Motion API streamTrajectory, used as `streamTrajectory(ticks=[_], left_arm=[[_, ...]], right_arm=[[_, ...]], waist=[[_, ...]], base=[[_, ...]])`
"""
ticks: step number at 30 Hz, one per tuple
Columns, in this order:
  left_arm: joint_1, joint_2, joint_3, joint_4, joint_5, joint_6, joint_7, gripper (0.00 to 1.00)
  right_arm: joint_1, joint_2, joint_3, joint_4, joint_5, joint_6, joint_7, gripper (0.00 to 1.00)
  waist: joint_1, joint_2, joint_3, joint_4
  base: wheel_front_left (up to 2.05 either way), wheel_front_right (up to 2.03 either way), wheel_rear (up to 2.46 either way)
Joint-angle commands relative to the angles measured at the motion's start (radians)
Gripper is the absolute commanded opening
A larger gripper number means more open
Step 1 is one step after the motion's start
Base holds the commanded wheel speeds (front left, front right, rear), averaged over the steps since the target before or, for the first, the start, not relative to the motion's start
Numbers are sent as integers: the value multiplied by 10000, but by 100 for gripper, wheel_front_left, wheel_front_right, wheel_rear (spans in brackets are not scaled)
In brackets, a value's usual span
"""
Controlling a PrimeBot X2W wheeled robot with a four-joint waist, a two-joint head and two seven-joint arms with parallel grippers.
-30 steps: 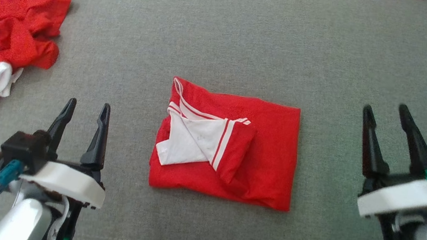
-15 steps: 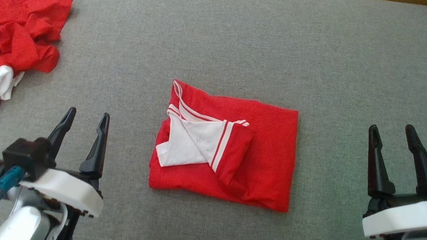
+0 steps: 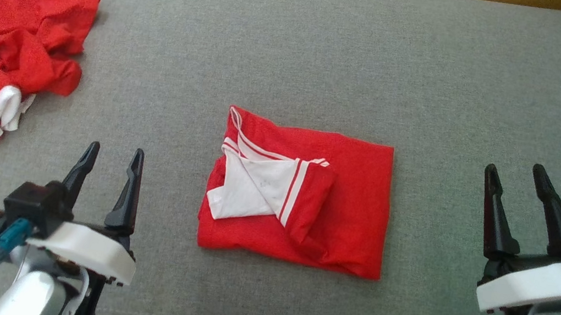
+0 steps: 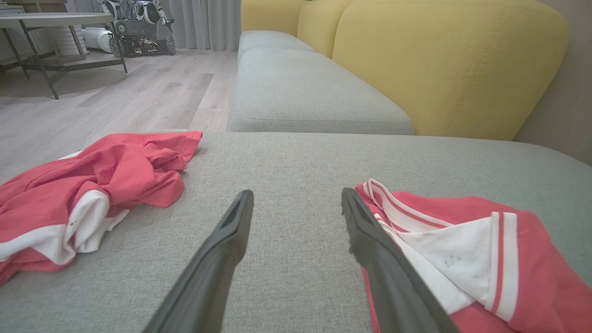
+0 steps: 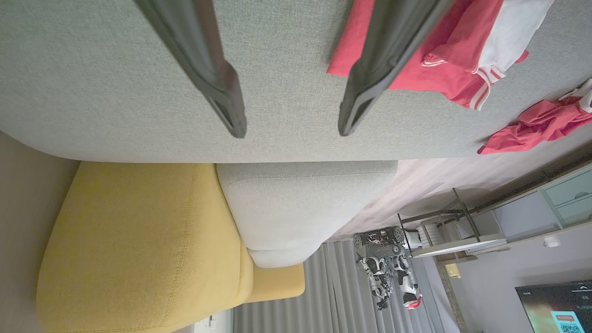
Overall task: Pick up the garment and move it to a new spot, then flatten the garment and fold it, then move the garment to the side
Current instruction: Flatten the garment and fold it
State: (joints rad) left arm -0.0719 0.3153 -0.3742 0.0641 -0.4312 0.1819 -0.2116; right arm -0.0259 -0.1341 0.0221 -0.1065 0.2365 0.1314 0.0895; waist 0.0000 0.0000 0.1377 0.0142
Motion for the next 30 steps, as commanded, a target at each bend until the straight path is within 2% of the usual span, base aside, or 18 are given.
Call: streamTrajectory(ticks=[1,3,4,5,6,10,15,16,17,23,24,30], left_arm=[[-344,298,362,-346,-13,70,-3,100],[-364,296,343,-359,-14,76,-3,100],[-383,293,331,-365,-15,73,-4,100],[-405,292,322,-370,-15,70,-7,100],[-433,289,309,-374,-14,62,-12,100],[-593,251,227,-350,-9,-9,-38,100],[-829,131,110,-260,4,-89,-102,100],[-829,131,110,-260,4,-89,-102,100],[-943,71,66,-191,0,-143,-140,100],[-1234,-155,-73,50,-19,-288,-250,100],[-1234,-155,-73,50,-19,-288,-250,100],[-1384,-323,-106,250,-33,-370,-351,100]], right_arm=[[-70,-58,158,-414,-20,-7,39,100],[-112,-63,162,-394,-19,-7,62,100],[-142,-67,204,-342,17,-7,99,87],[-184,-76,261,-246,52,-7,155,31],[-252,-84,335,-113,78,-7,194,0],[-674,-8,975,772,267,-7,191,0],[-1465,267,2105,2522,666,-7,-240,0],[-1465,267,2105,2522,666,-7,-240,0],[-1851,450,2520,3307,947,-7,-479,0],[-2930,775,3583,5553,1732,-7,-1120,0],[-2930,775,3583,5553,1732,-7,-1120,0],[-3636,832,5190,6407,2435,-7,-1775,0]], waist=[[0,0,3,20],[0,0,15,50],[0,0,27,74],[0,0,47,97],[0,0,69,129],[0,0,189,349],[0,0,380,752],[0,0,380,752],[0,0,464,930],[0,0,635,1460],[0,0,635,1460],[0,0,725,1769]], base=[[0,0,0],[0,0,0],[0,0,0],[0,0,0],[0,0,0],[0,0,0],[0,0,0],[0,0,0],[0,0,0],[0,0,0],[0,0,0],[0,0,0]])
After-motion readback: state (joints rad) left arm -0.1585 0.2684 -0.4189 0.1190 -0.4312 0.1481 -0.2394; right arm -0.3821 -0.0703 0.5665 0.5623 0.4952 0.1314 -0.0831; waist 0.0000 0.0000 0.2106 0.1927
